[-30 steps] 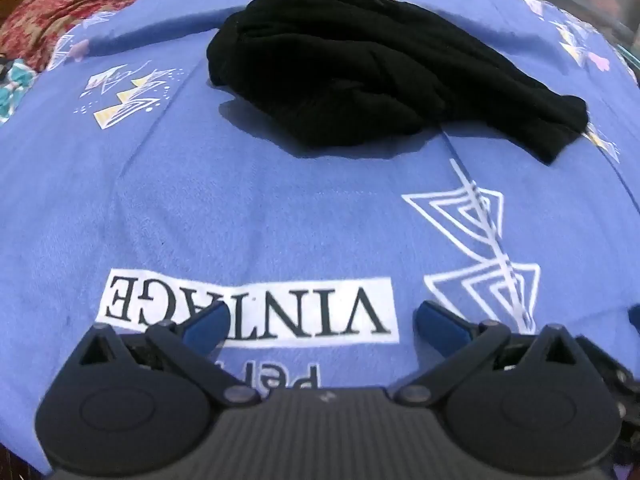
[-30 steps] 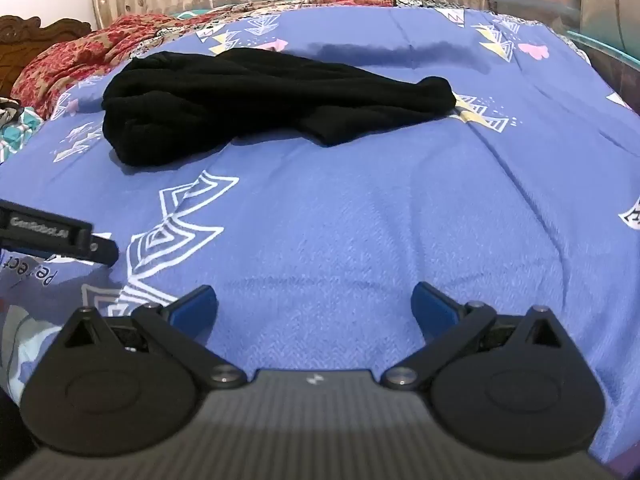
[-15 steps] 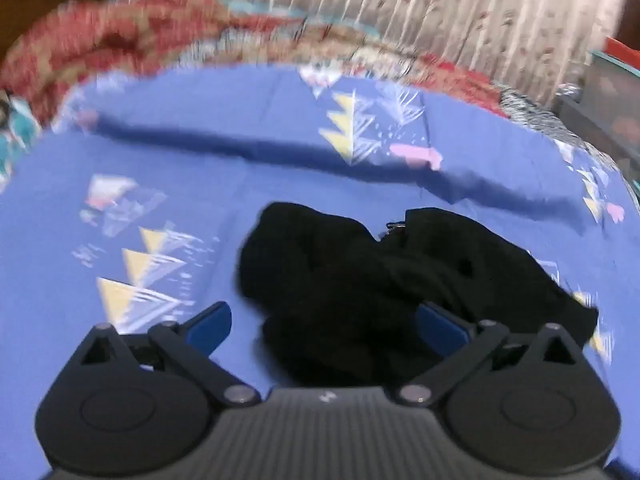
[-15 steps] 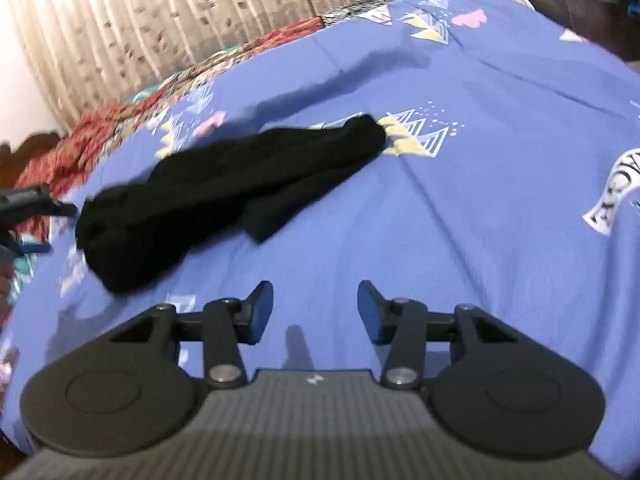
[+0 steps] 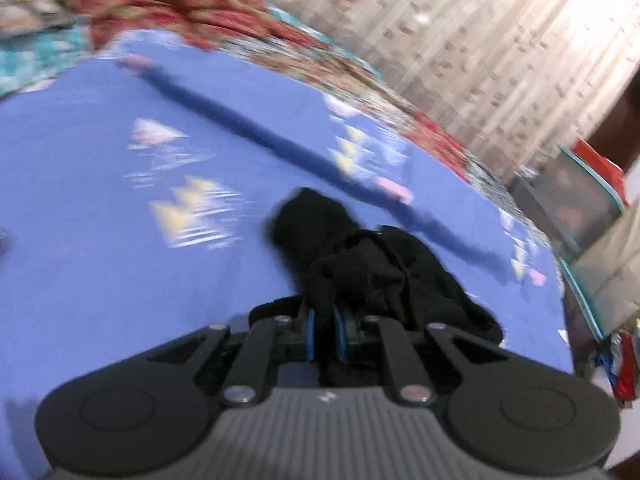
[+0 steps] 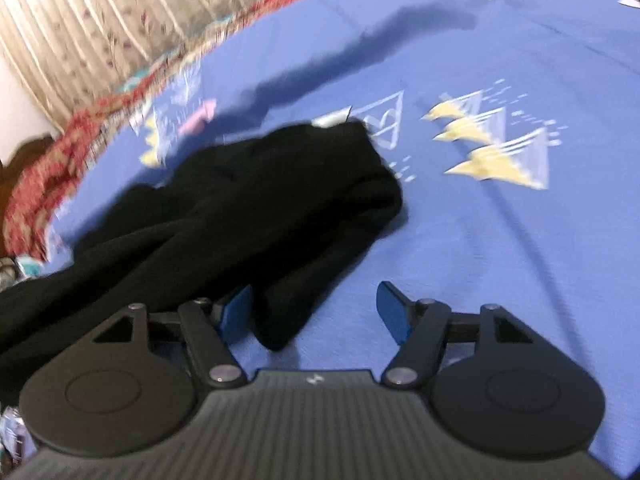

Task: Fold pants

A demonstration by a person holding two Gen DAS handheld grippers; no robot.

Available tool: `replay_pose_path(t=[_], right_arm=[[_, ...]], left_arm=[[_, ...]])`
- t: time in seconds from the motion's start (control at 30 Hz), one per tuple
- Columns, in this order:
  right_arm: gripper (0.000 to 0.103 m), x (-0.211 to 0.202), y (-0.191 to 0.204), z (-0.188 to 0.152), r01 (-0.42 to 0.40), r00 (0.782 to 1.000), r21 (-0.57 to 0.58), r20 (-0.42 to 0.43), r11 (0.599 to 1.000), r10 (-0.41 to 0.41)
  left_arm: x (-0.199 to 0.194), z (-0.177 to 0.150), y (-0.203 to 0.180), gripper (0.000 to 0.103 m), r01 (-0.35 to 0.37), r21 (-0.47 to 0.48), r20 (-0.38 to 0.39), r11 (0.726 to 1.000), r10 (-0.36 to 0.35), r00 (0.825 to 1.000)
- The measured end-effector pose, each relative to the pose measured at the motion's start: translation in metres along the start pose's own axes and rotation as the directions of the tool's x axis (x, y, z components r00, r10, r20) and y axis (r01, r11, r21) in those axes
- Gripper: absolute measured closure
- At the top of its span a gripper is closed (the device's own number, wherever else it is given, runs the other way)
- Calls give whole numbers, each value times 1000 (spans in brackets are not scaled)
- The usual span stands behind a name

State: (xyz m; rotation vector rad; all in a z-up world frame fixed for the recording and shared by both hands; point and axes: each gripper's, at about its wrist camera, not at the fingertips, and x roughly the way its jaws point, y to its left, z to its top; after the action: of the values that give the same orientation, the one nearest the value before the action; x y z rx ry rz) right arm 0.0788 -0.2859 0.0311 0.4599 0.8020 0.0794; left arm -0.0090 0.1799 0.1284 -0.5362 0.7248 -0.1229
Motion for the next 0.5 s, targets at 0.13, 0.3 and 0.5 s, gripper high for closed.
replay_pose_path(t=[0.13, 0.3, 0.5], right_arm=[[77, 22, 33, -3, 64, 998, -202, 36, 977, -58], [90, -15, 51, 2, 159, 977, -349, 193, 923, -96], [91, -144, 18, -1, 299, 875, -382, 475, 875, -92]], left_arm=[[-42, -11, 37, 94, -85, -80, -27, 993, 83, 996], [-36, -26, 63, 94, -84, -171, -72, 982, 72, 995], [-2, -46, 39, 94, -14, -69, -137, 998, 5, 991]])
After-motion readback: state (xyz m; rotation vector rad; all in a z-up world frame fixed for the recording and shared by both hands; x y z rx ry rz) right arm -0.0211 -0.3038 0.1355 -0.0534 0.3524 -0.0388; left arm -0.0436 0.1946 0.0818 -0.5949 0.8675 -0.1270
